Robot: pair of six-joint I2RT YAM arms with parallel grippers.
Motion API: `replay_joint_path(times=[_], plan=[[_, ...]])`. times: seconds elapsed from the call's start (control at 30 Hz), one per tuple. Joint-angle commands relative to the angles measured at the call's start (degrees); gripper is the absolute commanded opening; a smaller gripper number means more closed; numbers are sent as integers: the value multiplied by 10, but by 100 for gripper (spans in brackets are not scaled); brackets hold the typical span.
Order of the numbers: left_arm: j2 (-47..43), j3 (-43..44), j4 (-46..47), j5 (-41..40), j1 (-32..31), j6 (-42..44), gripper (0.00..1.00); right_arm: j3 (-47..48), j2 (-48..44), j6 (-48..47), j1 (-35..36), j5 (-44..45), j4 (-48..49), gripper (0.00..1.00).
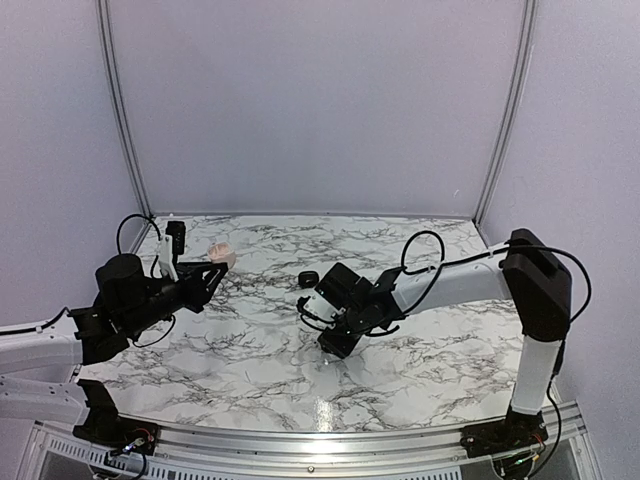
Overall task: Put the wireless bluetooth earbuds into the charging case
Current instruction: Adjust the earbuds at the center of the board.
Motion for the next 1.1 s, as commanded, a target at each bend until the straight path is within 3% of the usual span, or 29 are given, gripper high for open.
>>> replay_joint_path(times=[0.0, 0.2, 0.47, 1.07], plan=[[0, 7, 14, -1, 3, 6, 0, -11, -33, -9, -27, 23, -5, 52], [2, 9, 15, -3, 4, 7, 0, -15, -51, -18, -46, -8, 9, 50], [0, 11, 15, -3, 4, 12, 0, -33, -69, -14, -46, -129, 55, 48], [2, 1, 26, 23, 4, 11, 0, -60, -26, -33, -34, -136, 129, 43]])
